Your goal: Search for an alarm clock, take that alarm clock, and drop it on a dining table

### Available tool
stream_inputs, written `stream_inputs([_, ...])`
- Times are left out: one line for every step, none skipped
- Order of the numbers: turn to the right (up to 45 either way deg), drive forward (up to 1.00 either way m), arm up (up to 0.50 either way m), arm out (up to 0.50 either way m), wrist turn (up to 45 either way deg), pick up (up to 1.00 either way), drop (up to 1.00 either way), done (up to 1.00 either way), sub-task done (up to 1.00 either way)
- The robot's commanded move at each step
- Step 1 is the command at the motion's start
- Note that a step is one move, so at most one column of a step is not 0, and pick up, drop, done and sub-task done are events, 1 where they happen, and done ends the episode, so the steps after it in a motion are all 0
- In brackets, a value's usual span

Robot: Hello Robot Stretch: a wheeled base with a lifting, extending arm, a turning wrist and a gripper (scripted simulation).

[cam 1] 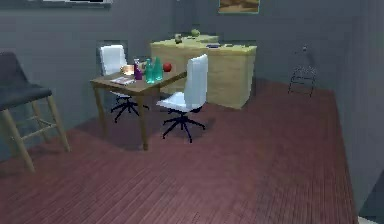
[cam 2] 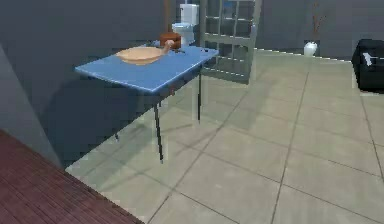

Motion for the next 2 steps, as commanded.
stream_inputs([45.0, 0.00, 0.00, 0.00, 0.0, 0.00, 0.00, 0.00, 0.00])
stream_inputs([45.0, 0.00, 0.00, 0.00, 0.0, 0.00, 0.00, 0.00, 0.00])
